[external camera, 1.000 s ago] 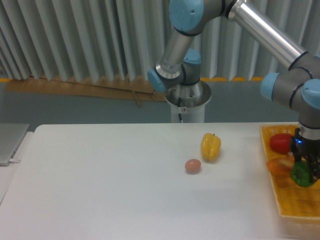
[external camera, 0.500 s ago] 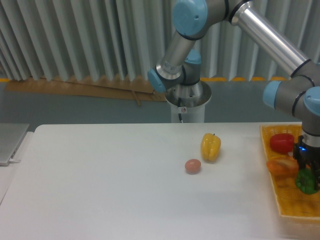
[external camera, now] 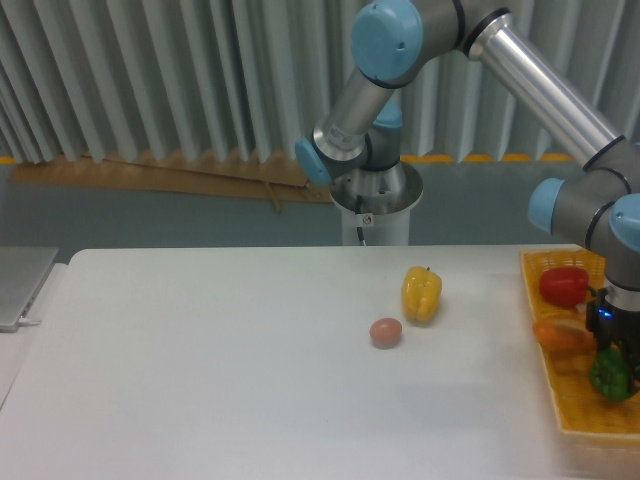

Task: Place the green peppers in a basket
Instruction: 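Lower the green pepper into the basket and open the gripper, then raise the gripper out of the basket and move it toward the yellow pepper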

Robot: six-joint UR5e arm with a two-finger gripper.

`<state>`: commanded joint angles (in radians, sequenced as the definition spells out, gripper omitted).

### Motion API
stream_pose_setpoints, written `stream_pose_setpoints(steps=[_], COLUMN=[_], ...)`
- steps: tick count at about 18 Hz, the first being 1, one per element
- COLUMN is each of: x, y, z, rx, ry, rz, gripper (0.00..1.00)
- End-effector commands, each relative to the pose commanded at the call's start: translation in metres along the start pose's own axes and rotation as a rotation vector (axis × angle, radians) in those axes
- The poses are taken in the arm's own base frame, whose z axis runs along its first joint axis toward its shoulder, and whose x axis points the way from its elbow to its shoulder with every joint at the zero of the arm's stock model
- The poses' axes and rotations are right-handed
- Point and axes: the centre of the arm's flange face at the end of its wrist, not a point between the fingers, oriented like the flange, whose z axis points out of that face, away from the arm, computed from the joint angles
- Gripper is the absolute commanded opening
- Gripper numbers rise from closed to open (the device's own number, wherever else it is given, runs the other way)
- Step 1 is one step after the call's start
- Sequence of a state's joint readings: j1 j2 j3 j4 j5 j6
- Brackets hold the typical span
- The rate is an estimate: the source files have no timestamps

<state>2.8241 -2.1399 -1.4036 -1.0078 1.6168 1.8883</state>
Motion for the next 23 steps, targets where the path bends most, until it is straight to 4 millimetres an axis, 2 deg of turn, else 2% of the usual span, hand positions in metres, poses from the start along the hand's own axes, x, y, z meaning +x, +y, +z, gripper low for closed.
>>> stream_pose_setpoints(steps=[1,2,3,4,14,16,18,20,23], x=[0.001,0.001,0.001,0.003,0.012,0.015,0.019,0.029,0.036], y=[0.000,0.000,-0.002,-0.002,-0.009,-0.021,-0.045,-0.052,-0.060], z=[0.000,-0.001,-0.001,-0.002,-0.009,-0.030,-0.060,-0.081,-0.094], rx=[0.000,0.000,0.001,0.002,0.017,0.023,0.012,0.019,0.026], ry=[0.001,0.000,0.001,0.001,-0.001,-0.022,-0.039,-0.016,0.006], rz=[0.000,0.000,0.000,0.000,-0.037,-0.061,-0.030,-0.023,-0.052], gripper=[0.66,0.77,0.97,1.00,1.00,1.00,1.00,1.00,1.00])
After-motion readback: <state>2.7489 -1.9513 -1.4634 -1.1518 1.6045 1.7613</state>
